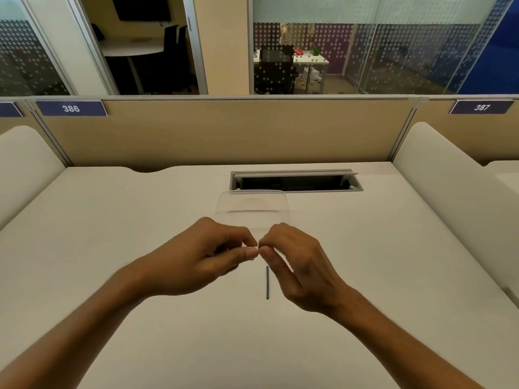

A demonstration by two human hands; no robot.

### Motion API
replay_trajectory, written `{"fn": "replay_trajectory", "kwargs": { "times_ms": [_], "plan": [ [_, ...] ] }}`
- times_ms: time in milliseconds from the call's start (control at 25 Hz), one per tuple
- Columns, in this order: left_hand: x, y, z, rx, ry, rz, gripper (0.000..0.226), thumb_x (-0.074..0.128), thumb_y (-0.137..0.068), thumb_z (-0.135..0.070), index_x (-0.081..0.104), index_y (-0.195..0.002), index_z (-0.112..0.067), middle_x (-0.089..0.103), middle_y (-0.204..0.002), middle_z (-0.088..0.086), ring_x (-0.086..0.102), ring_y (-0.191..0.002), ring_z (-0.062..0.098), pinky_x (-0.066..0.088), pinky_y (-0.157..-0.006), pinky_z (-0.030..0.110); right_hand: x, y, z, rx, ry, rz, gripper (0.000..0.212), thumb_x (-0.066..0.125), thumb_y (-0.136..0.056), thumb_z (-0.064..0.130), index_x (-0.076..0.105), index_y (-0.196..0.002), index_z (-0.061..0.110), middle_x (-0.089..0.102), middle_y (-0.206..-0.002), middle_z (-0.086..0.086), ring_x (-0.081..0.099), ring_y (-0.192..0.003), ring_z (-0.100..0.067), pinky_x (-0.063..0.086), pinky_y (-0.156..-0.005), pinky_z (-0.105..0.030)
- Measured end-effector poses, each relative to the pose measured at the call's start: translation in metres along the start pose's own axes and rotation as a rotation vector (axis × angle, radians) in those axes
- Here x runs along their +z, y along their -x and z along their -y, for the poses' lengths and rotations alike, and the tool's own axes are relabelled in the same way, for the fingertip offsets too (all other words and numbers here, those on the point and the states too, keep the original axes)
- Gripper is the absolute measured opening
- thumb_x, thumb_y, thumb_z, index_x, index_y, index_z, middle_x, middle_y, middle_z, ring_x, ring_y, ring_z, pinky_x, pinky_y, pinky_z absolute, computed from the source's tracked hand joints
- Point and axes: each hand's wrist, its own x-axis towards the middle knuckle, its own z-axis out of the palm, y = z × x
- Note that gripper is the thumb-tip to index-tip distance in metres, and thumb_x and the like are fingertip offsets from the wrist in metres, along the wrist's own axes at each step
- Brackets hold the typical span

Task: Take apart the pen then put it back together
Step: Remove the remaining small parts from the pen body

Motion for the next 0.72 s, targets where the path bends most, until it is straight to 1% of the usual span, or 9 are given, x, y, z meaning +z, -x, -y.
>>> {"fn": "replay_trajectory", "kwargs": {
  "times_ms": [80, 160, 240, 360, 440, 480, 560, 640, 720],
  "plan": [
    [0.004, 0.0, 0.001, 0.027, -0.239, -0.087, 0.02, 0.049, -0.094, -0.042, 0.063, -0.09, -0.029, 0.051, -0.056, -0.016, 0.048, -0.048, 0.008, 0.033, -0.052, 0.013, 0.002, 0.0, 0.004, 0.188, -0.147, -0.026, 0.023, 0.042, -0.097, 0.029, 0.058, -0.084, 0.019, 0.059, -0.076, 0.006, 0.052, -0.069, -0.007, 0.042, -0.061, -0.02],
    [0.007, 0.0, 0.002, 0.022, -0.473, -0.142, 0.027, 0.045, -0.092, -0.046, 0.064, -0.095, -0.028, 0.054, -0.064, -0.02, 0.047, -0.049, 0.004, 0.03, -0.052, 0.014, 0.004, -0.003, 0.008, 0.378, -0.312, -0.012, 0.027, 0.042, -0.097, 0.034, 0.056, -0.076, 0.028, 0.057, -0.068, 0.013, 0.056, -0.067, -0.007, 0.043, -0.062, -0.018],
    [0.009, 0.001, 0.003, 0.005, -0.575, -0.158, 0.024, 0.046, -0.093, -0.043, 0.064, -0.094, -0.027, 0.058, -0.068, -0.017, 0.044, -0.048, 0.006, 0.028, -0.05, 0.015, 0.007, -0.004, 0.008, 0.509, -0.465, 0.015, 0.035, 0.042, -0.1, 0.032, 0.055, -0.068, 0.023, 0.055, -0.062, 0.007, 0.055, -0.062, -0.007, 0.045, -0.062, -0.021],
    [0.01, 0.0, 0.006, 0.004, -0.613, -0.143, 0.023, 0.044, -0.096, -0.04, 0.062, -0.1, -0.027, 0.069, -0.078, -0.009, 0.054, -0.058, 0.011, 0.037, -0.052, 0.024, 0.007, -0.003, 0.005, 0.561, -0.544, 0.081, 0.037, 0.04, -0.103, 0.023, 0.054, -0.069, 0.017, 0.053, -0.061, 0.006, 0.054, -0.061, -0.008, 0.043, -0.063, -0.019],
    [0.011, 0.0, 0.008, -0.007, -0.577, -0.114, 0.027, 0.038, -0.096, -0.042, 0.058, -0.105, -0.027, 0.069, -0.078, -0.005, 0.055, -0.061, 0.014, 0.041, -0.056, 0.028, 0.008, -0.002, 0.006, 0.52, -0.475, 0.092, 0.035, 0.04, -0.103, 0.024, 0.055, -0.074, 0.015, 0.055, -0.064, 0.008, 0.053, -0.062, -0.006, 0.043, -0.061, -0.019],
    [0.01, 0.0, 0.007, -0.016, -0.52, -0.092, 0.029, 0.035, -0.096, -0.043, 0.058, -0.104, -0.026, 0.066, -0.073, -0.004, 0.053, -0.06, 0.014, 0.042, -0.057, 0.03, 0.008, -0.001, 0.007, 0.467, -0.411, 0.075, 0.033, 0.04, -0.103, 0.025, 0.056, -0.077, 0.014, 0.055, -0.066, 0.009, 0.053, -0.063, -0.007, 0.043, -0.06, -0.02],
    [0.004, 0.0, 0.006, -0.013, -0.309, -0.041, 0.028, 0.037, -0.097, -0.043, 0.059, -0.097, -0.026, 0.057, -0.062, -0.003, 0.048, -0.056, 0.015, 0.04, -0.055, 0.031, 0.007, -0.002, 0.006, 0.254, -0.222, 0.017, 0.031, 0.038, -0.103, 0.028, 0.057, -0.084, 0.012, 0.058, -0.072, 0.003, 0.051, -0.064, -0.009, 0.041, -0.059, -0.022],
    [-0.005, 0.001, 0.004, -0.004, -0.108, 0.027, 0.025, 0.041, -0.098, -0.038, 0.06, -0.088, -0.025, 0.052, -0.061, -0.007, 0.048, -0.059, 0.013, 0.039, -0.055, 0.024, 0.007, -0.002, 0.002, -0.035, 0.016, -0.013, 0.025, 0.037, -0.103, 0.026, 0.054, -0.093, 0.01, 0.06, -0.077, -0.007, 0.05, -0.067, -0.014, 0.04, -0.059, -0.024],
    [-0.009, 0.003, 0.004, -0.004, -0.048, 0.066, 0.023, 0.044, -0.098, -0.033, 0.062, -0.087, -0.025, 0.05, -0.061, -0.012, 0.047, -0.059, 0.011, 0.038, -0.057, 0.018, 0.006, -0.002, -0.002, -0.191, 0.163, -0.02, 0.023, 0.038, -0.102, 0.023, 0.055, -0.095, 0.008, 0.063, -0.079, -0.012, 0.054, -0.069, -0.02, 0.044, -0.06, -0.028]
  ]
}}
